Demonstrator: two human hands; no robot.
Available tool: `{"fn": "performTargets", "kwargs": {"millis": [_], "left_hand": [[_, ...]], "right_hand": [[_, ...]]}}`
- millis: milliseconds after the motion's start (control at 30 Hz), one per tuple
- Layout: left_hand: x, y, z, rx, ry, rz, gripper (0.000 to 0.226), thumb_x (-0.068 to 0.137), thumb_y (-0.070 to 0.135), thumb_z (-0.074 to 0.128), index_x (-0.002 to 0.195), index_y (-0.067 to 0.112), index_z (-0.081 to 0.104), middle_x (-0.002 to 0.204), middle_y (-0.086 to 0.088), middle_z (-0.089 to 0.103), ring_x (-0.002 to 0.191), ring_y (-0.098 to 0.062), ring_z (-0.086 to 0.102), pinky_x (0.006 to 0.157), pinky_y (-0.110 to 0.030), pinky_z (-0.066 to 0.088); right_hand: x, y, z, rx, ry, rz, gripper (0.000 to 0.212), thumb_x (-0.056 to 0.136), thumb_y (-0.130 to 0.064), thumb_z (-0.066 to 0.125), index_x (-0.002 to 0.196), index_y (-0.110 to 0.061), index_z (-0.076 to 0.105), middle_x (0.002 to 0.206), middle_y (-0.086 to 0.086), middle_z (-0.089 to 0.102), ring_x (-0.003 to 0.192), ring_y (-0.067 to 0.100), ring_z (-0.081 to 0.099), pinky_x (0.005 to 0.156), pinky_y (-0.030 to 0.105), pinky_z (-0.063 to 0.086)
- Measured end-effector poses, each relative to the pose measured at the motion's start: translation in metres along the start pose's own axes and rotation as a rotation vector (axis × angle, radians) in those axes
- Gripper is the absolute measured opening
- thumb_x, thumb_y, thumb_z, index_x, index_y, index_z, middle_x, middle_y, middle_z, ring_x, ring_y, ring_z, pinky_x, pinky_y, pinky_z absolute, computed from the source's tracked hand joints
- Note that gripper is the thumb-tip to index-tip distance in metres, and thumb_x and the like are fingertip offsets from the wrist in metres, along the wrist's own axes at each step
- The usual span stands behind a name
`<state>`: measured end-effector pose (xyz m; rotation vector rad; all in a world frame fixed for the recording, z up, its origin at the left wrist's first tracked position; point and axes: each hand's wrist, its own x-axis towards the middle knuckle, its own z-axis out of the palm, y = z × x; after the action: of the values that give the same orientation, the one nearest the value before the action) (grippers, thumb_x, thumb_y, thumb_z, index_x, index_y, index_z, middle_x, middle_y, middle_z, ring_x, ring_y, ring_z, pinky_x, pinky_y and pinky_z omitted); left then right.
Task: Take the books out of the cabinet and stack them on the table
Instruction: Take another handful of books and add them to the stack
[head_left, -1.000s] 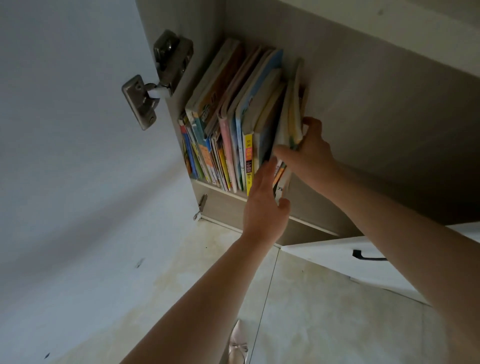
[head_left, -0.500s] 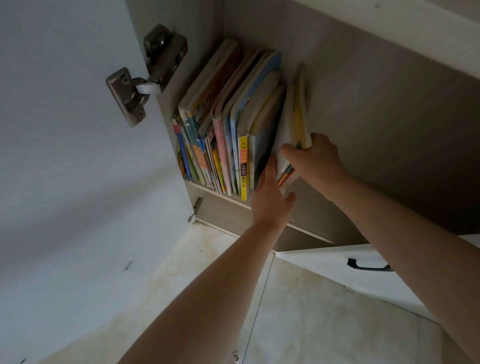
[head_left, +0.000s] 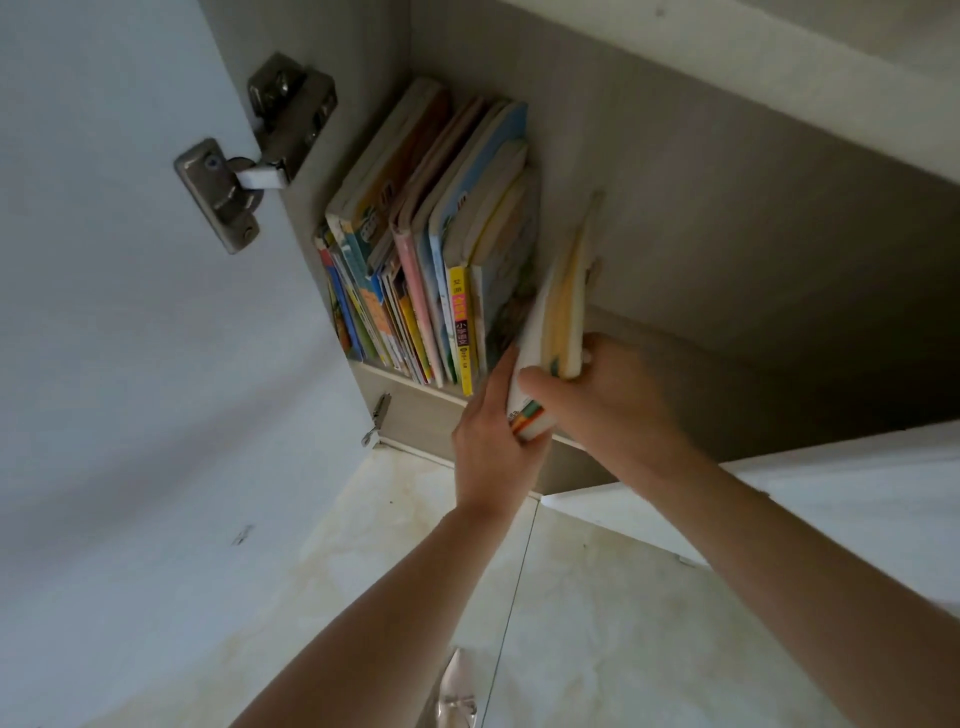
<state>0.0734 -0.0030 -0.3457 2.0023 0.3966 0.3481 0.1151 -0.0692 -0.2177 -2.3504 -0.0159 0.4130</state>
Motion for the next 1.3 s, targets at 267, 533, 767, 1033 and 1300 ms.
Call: {"fn": "performTargets", "kwargs": {"millis": [267, 533, 767, 1033, 1300], "left_hand": [[-0.010, -0.034, -0.040, -0.065, -0.096, 0.118, 0.065, 0.078, 0.019, 0.076, 0.137, 0.016, 0.051, 0.124, -0.001, 0.065, 0.110, 0.007, 0.051, 0.086, 0.001, 0.043], [-0.011, -0.044, -0.050, -0.051, -0.249, 0.200, 0.060, 0.080, 0.034, 0.072, 0.132, 0.007, 0.058, 0.119, -0.006, 0.069, 0.107, -0.015, 0.067, 0.084, -0.009, 0.051], [-0.008, -0.062, -0.050, -0.012, -0.167, 0.197, 0.057, 0.075, 0.045, 0.073, 0.122, 0.018, 0.055, 0.114, -0.007, 0.063, 0.107, -0.023, 0.062, 0.076, -0.037, 0.061], [-0.006, -0.057, -0.071, -0.126, -0.183, 0.058, 0.054, 0.076, 0.049, 0.070, 0.124, 0.029, 0.055, 0.116, 0.006, 0.065, 0.109, -0.014, 0.064, 0.082, -0.039, 0.060], [-0.040, -0.017, -0.117, -0.209, -0.318, -0.245, 0.050, 0.069, 0.013, 0.083, 0.106, 0.040, 0.062, 0.105, 0.026, 0.068, 0.098, -0.008, 0.069, 0.072, -0.021, 0.059]], "right_hand": [[-0.016, 0.053, -0.012, 0.271, -0.397, 0.002, 0.058, 0.082, -0.002, 0.069, 0.129, -0.020, 0.040, 0.125, 0.000, 0.058, 0.117, 0.015, 0.058, 0.097, 0.030, 0.051], [0.060, 0.068, -0.027, 0.190, -0.231, -0.013, 0.087, 0.078, -0.002, 0.074, 0.143, -0.034, 0.026, 0.104, -0.016, 0.051, 0.089, -0.006, 0.054, 0.066, 0.005, 0.049], [0.081, 0.077, -0.026, -0.040, -0.356, -0.061, 0.058, 0.065, -0.019, 0.083, 0.116, -0.023, 0.057, 0.104, -0.003, 0.066, 0.102, 0.013, 0.063, 0.095, 0.046, 0.052], [0.062, 0.080, -0.022, -0.003, -0.370, -0.150, 0.052, 0.071, -0.027, 0.082, 0.116, -0.019, 0.058, 0.109, -0.003, 0.067, 0.109, 0.011, 0.062, 0.099, 0.041, 0.050], [-0.009, 0.053, -0.041, 0.286, -0.459, 0.027, 0.052, 0.081, -0.005, 0.070, 0.116, -0.036, 0.048, 0.110, -0.017, 0.061, 0.098, -0.001, 0.058, 0.084, 0.025, 0.050]]}}
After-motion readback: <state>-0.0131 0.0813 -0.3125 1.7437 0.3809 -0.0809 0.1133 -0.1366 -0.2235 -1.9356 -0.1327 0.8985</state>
